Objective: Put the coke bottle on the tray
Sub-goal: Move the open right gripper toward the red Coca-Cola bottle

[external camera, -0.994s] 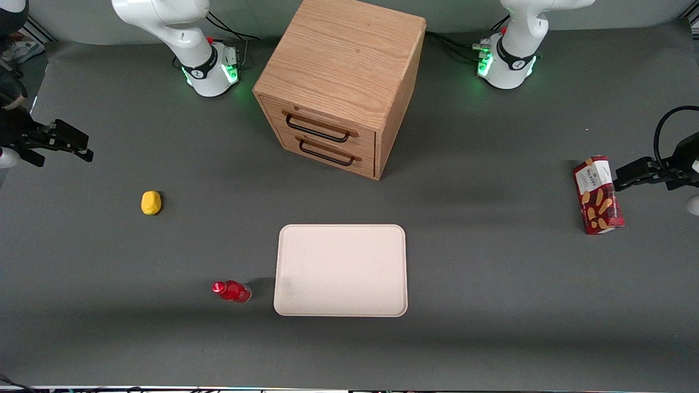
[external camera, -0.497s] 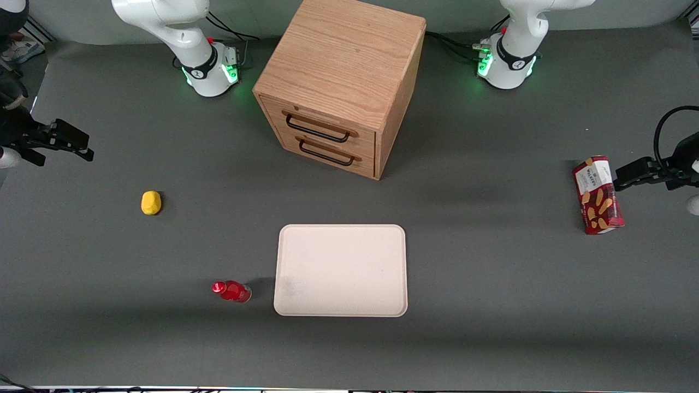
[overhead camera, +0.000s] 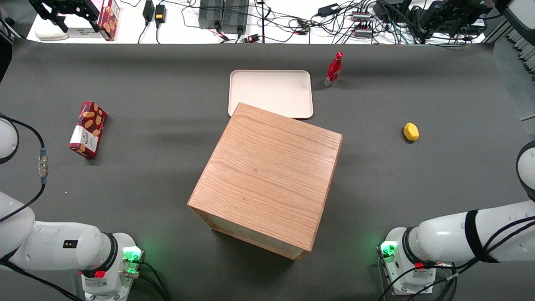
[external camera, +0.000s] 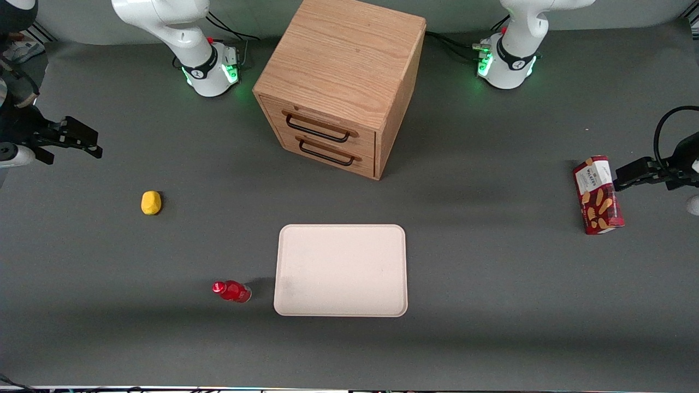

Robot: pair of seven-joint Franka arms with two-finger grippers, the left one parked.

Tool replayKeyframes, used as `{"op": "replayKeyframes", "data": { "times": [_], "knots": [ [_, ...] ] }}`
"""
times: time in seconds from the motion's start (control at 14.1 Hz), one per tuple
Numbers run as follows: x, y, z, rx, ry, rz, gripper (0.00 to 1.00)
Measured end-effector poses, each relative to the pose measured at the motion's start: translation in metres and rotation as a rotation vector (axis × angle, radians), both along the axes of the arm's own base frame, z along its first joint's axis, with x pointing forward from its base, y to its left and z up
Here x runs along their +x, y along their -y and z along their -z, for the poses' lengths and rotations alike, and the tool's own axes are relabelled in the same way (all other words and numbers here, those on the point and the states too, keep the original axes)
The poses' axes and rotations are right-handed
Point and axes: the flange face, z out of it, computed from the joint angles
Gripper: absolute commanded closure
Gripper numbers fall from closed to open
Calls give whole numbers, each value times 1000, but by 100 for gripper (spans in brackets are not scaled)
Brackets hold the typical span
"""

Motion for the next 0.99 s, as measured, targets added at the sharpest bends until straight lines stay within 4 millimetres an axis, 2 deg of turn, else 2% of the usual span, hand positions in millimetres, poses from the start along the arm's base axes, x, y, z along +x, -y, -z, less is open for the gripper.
{"op": "replayKeyframes", "data": {
  "times": [0.21, 0.57, 0.78, 0.99],
  "knots": [
    [25, -30, 1, 5, 17, -26, 0],
    [74, -99, 23, 37, 19, -41, 0],
    [94, -128, 35, 51, 23, -35, 0],
    [116, -143, 53, 61, 21, -27, 0]
  ]
}}
